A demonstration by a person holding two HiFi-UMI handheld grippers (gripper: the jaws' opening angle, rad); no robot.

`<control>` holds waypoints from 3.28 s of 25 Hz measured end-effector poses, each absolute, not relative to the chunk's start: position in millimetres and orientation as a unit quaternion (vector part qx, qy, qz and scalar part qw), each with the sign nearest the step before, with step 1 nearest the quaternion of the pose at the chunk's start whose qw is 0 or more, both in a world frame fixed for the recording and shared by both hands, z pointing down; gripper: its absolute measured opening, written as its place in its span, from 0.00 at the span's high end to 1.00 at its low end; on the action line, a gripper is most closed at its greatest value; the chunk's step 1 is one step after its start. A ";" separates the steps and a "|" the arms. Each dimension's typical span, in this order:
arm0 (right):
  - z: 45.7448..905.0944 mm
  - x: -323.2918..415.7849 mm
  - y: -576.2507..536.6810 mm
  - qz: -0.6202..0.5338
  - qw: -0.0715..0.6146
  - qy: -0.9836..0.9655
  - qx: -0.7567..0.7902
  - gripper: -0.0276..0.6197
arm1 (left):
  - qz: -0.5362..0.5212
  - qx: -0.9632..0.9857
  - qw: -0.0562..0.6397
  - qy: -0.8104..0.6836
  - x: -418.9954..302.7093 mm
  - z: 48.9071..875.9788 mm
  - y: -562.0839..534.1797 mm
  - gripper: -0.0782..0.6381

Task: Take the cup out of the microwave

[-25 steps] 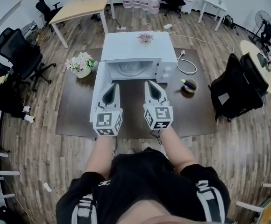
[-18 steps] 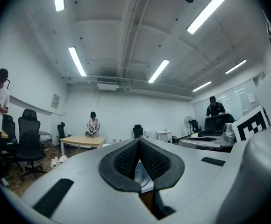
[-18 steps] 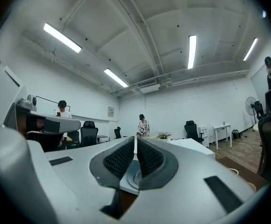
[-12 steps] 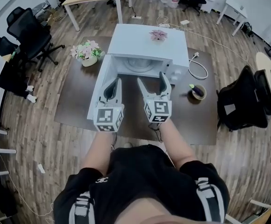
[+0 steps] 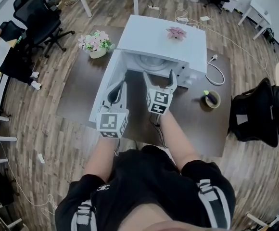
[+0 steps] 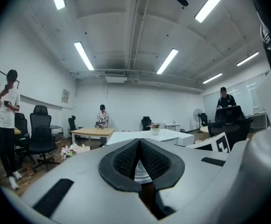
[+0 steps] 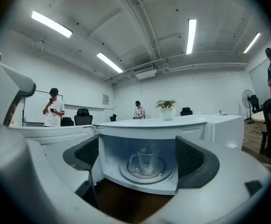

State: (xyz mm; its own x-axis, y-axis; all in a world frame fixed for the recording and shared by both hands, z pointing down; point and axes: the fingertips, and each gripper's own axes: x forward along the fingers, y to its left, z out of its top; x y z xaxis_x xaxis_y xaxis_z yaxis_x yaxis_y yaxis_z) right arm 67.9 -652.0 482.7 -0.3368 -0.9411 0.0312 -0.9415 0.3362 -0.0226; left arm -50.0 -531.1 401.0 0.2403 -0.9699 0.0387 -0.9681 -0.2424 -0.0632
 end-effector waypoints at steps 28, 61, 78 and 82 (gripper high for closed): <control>608.6 50.2 -819.3 0.042 0.134 -0.806 0.575 0.25 | -0.074 -0.762 -0.047 0.642 -52.1 488.0 -582.7 0.90; 509.5 58.1 -663.8 0.021 0.090 -0.841 0.533 0.38 | -0.029 -0.789 -0.025 0.613 -50.5 434.5 -559.1 0.90; 411.1 92.1 -581.6 0.000 0.055 -0.821 0.569 0.38 | -0.014 -0.830 0.020 0.556 -22.0 386.6 -534.0 0.90; 414.3 95.7 -580.2 0.011 0.061 -0.820 0.570 0.38 | -0.022 -0.827 0.020 0.562 -23.0 388.1 -534.6 0.90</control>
